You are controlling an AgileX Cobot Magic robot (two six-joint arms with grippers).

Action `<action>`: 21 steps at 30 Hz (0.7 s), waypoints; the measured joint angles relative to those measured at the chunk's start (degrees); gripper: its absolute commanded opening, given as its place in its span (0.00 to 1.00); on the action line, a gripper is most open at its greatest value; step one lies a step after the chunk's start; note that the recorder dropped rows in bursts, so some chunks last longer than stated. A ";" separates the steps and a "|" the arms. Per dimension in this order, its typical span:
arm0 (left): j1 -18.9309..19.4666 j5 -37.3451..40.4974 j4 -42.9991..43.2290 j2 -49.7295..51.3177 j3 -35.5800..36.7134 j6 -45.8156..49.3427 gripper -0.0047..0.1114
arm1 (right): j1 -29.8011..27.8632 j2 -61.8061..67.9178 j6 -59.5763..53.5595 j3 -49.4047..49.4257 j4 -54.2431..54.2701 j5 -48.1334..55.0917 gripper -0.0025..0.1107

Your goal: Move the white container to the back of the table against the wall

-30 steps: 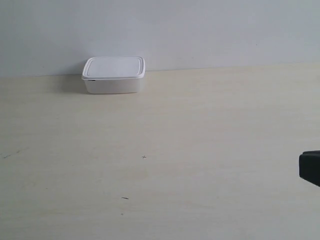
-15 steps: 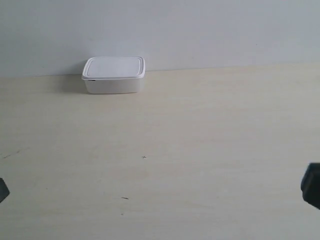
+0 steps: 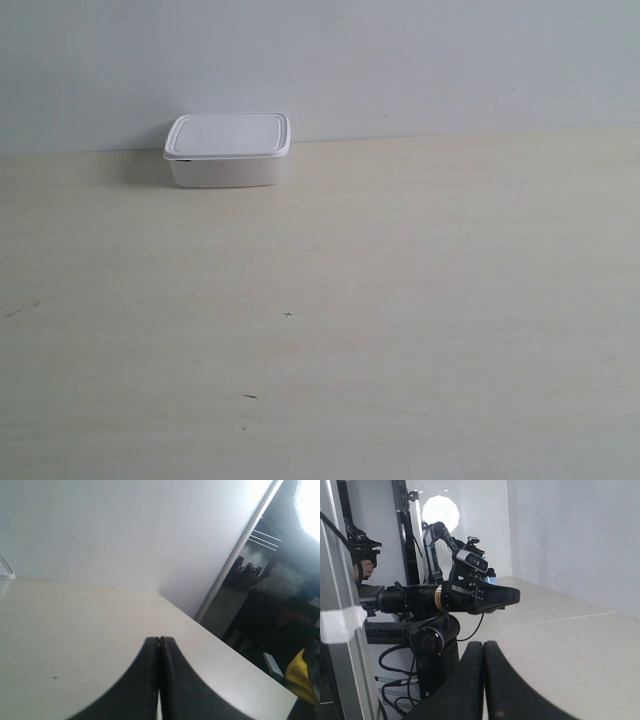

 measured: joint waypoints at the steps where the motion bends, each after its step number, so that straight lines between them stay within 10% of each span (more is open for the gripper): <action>1: 0.00 -0.29 0.42 -0.42 0.00 0.15 0.04 | 0.00 -0.20 0.73 0.84 -0.76 0.10 0.02; 21: 0.00 -9.49 5.29 -0.79 0.00 5.36 0.04 | 0.00 -0.83 -1.98 3.32 -2.67 -1.91 0.02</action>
